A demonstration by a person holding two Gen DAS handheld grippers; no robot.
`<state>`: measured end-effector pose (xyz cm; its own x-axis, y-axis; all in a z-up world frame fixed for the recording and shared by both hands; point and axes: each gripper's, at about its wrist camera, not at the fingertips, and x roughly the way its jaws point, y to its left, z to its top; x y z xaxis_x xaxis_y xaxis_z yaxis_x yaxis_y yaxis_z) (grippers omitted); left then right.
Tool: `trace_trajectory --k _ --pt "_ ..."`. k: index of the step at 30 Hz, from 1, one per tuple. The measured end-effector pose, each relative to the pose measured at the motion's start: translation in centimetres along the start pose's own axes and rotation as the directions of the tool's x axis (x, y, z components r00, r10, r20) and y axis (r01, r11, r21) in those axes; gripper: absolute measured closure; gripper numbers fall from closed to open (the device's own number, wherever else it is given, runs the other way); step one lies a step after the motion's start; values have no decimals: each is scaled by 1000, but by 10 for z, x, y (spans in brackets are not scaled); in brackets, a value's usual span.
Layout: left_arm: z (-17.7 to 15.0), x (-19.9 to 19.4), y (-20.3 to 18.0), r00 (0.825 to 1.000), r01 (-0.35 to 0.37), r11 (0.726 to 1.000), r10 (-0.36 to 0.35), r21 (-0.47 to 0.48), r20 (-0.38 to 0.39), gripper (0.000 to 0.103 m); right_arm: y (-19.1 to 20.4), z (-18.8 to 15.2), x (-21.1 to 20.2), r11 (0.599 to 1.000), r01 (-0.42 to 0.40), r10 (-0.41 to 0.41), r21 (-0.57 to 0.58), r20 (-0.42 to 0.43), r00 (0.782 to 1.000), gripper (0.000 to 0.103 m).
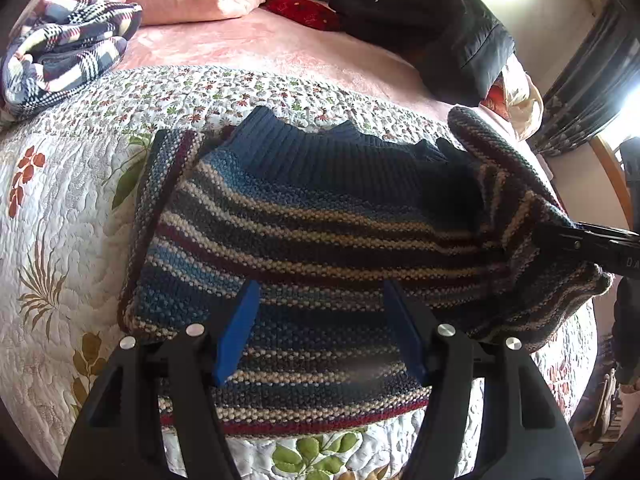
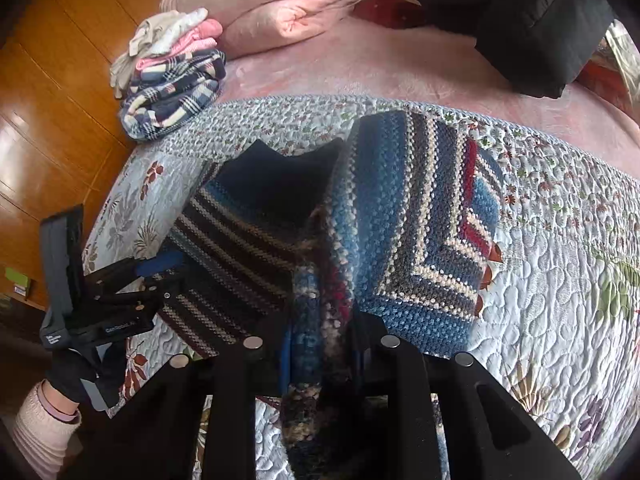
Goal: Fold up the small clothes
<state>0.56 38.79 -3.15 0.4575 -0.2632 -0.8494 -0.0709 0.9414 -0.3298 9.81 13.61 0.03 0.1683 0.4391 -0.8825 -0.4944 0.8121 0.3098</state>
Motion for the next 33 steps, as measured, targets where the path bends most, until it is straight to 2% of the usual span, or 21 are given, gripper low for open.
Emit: trace_trajectory --k 3,7,9,12,16,22,24,27,29,33 --pt "-2 0 3 1000 2 1000 -2 -12 -3 40 6 -3 17 999 32 -32 -10 -34 999 80" --pt "-3 -1 2 1000 16 1000 -16 -13 -4 40 7 -8 34 1000 18 -18 3 -74 997 77" --pt "-2 -2 1 999 33 999 -33 -21 -3 40 6 -9 41 1000 -15 17 21 -90 996 73" --pt "-1 -1 -2 997 75 996 -76 -47 -4 41 3 -10 47 992 -106 112 63 -116 987 63" --pt "4 2 -7 991 133 987 -134 -88 -5 41 -1 -11 47 984 -157 166 79 -117 979 61" --pt "14 13 -24 966 253 956 -258 -151 -15 41 -24 -15 9 943 -285 293 173 -25 956 55" --pt "17 19 -32 954 292 943 -300 -161 -28 41 -37 -19 -8 949 -266 267 171 14 963 55" --pt "21 34 -43 941 318 931 -334 -181 -60 41 -58 -28 -26 978 -138 134 156 39 990 53" --pt "23 44 -48 934 329 923 -350 -202 -78 41 -74 -38 -29 982 -95 91 166 32 995 53" --pt "26 61 -57 918 355 904 -385 -238 -95 41 -103 -58 -27 978 -59 56 202 20 998 53"
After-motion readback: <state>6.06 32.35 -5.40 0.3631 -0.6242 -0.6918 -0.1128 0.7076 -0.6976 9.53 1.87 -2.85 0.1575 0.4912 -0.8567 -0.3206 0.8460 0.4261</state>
